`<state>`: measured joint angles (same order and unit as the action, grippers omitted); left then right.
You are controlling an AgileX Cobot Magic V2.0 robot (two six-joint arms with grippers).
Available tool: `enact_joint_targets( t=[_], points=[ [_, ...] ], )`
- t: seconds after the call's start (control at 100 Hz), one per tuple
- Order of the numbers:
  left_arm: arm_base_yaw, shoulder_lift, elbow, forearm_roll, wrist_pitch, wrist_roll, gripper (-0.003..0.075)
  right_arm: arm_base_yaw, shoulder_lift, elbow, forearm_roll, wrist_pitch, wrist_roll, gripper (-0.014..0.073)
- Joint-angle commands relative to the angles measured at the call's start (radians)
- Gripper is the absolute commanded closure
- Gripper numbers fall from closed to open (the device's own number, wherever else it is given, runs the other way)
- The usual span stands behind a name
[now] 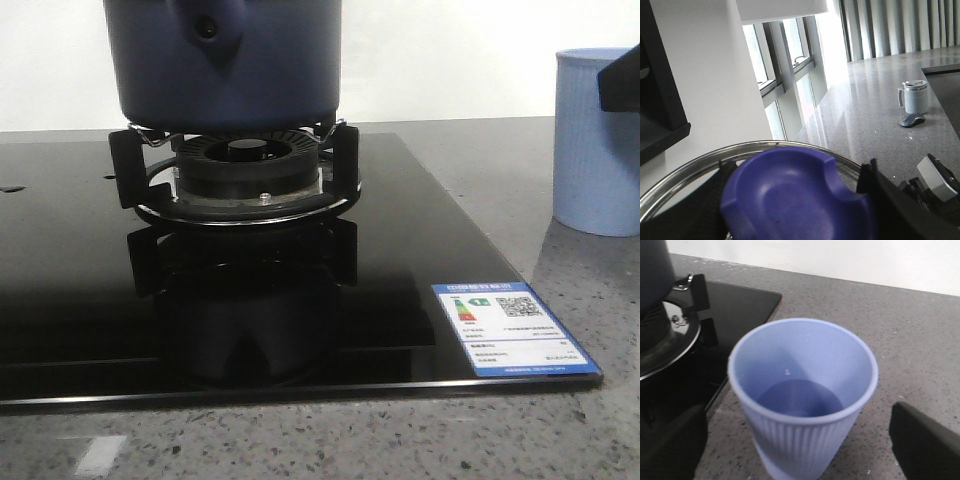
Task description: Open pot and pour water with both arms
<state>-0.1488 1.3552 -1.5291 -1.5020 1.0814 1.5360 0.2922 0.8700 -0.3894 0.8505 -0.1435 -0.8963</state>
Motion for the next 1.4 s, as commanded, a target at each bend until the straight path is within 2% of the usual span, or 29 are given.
enact_joint_targets(
  t=[0.0, 0.23, 0.61, 0.72, 0.9, 1.01, 1.26, 1.39],
  points=[
    [0.001, -0.037, -0.036, -0.108, -0.013, -0.009, 0.0374, 0.007, 0.034, -0.025, -0.001, -0.123, 0.031, -0.0072],
    [0.001, -0.037, -0.036, -0.108, -0.013, -0.009, 0.0374, 0.007, 0.140, -0.026, -0.007, -0.133, 0.064, -0.0072],
    [0.001, -0.037, -0.036, -0.108, 0.008, -0.009, 0.0374, 0.007, 0.257, -0.119, -0.013, -0.124, 0.102, -0.0066],
    [0.001, -0.037, -0.036, -0.108, 0.010, -0.009, 0.0374, 0.007, 0.286, -0.119, -0.013, -0.121, 0.104, -0.0015],
    [0.001, -0.037, -0.036, -0.108, 0.010, -0.009, 0.0374, 0.007, 0.314, -0.119, -0.013, -0.119, 0.104, 0.0147],
    [0.001, -0.037, -0.036, -0.108, 0.010, -0.023, 0.0374, 0.007, 0.314, -0.119, -0.013, -0.128, 0.104, 0.0214],
    [0.001, -0.063, -0.036, -0.101, 0.008, -0.057, 0.0374, 0.007, 0.257, -0.121, -0.023, -0.115, 0.104, 0.0277],
    [0.018, -0.098, -0.036, -0.089, 0.008, -0.058, 0.0374, 0.007, 0.180, -0.149, -0.106, -0.101, 0.104, 0.0286]
  ],
)
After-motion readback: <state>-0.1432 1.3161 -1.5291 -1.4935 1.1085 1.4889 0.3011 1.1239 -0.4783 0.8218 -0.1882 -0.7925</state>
